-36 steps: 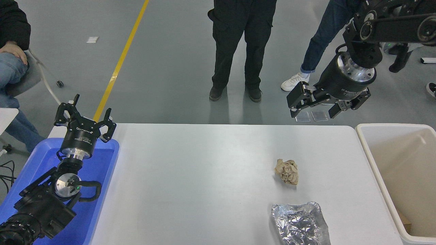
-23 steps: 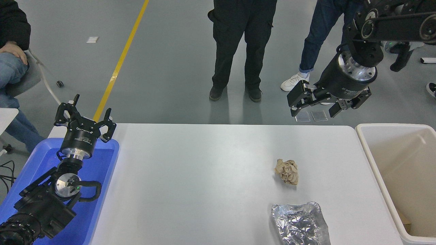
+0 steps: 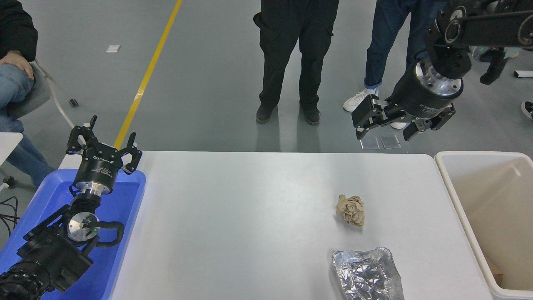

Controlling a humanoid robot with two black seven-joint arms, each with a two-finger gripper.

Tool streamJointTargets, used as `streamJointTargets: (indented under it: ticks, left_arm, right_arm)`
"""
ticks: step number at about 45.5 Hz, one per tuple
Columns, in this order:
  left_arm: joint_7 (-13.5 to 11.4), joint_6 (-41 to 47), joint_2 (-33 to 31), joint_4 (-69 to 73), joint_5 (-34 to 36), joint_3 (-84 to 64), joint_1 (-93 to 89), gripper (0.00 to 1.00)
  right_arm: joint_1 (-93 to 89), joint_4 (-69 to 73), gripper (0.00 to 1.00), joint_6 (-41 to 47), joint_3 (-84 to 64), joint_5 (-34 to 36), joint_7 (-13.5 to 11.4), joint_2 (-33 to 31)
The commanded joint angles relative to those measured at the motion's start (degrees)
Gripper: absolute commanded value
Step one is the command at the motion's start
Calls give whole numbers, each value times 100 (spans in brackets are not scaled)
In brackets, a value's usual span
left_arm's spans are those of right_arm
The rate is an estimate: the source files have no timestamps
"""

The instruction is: Pick up foil plate and place in dustbin

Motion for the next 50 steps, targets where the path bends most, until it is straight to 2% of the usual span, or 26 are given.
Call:
streamJointTargets:
  ticks: [1, 22, 43, 50]
  left_arm:
    - [1, 4, 0, -1, 0, 0, 0, 98]
    - [1, 4, 0, -1, -9, 0, 0, 98]
    - [1, -5, 0, -1, 0, 0, 0, 98]
    - [10, -5, 0, -1, 0, 0, 0, 98]
  right_arm:
    - [13, 0, 100, 0, 9, 0, 0, -7]
    - [-119, 0, 100, 0, 141, 132, 0, -7]
    - [-1181, -289, 100, 0, 527, 457, -9, 81]
    - [-2350, -729, 100, -1975, 624, 413, -18, 125]
